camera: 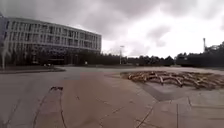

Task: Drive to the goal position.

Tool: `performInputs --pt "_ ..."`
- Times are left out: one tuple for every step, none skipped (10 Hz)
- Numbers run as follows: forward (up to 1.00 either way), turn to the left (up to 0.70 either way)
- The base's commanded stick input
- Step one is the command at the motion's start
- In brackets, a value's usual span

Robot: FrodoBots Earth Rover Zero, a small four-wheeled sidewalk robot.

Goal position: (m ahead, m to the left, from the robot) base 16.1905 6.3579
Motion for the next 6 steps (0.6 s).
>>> performInputs --pt "0.85 0.0" --pt "0.85 0.0" --pt "0.85 0.0" --pt "0.85 0.0" --pt "0.85 0.0" --pt "0.85 0.0"
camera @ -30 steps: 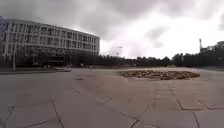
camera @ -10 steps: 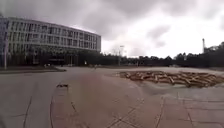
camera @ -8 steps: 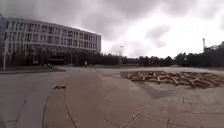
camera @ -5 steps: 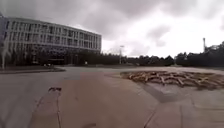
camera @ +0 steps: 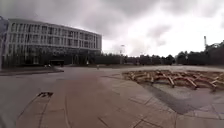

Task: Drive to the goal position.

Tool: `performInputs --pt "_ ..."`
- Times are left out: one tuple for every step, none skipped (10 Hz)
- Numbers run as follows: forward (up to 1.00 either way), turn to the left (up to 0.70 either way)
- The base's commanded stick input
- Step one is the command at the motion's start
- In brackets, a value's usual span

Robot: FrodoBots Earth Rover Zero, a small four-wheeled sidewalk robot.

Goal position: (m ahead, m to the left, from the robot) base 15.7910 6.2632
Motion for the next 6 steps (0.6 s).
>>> performInputs --pt "0.85 0.0" --pt "0.85 0.0" --pt "0.85 0.0" --pt "0.85 0.0" --pt "0.85 0.0" --pt "0.85 0.0"
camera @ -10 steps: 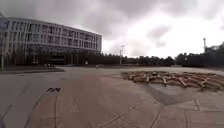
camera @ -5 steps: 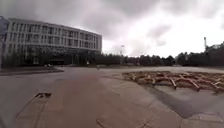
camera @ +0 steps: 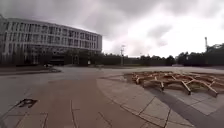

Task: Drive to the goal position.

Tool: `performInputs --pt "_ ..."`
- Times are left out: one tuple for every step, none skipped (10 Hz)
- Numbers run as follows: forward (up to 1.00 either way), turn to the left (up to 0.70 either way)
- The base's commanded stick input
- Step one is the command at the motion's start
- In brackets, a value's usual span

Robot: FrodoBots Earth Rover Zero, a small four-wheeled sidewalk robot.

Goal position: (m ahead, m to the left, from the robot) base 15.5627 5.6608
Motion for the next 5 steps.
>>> performInputs --pt "0.85 0.0" --pt "0.85 0.0" --pt "0.85 0.04" --pt "0.85 0.24" --pt "0.85 0.31"
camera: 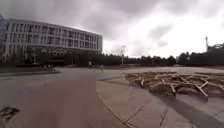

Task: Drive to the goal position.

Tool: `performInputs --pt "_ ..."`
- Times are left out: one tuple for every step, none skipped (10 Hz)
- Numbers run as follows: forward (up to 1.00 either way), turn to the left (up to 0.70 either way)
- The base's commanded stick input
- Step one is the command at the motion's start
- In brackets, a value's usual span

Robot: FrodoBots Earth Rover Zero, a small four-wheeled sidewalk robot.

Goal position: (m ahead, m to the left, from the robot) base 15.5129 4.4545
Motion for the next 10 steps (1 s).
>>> performInputs --pt "0.85 0.13" --pt "0.85 0.0" --pt "0.85 0.24" --pt "0.85 0.34" --pt "0.85 0.24" --pt "0.85 0.0" --pt "0.85 0.0" --pt "0.85 0.0" --pt "0.82 0.0" --pt "0.63 0.0"
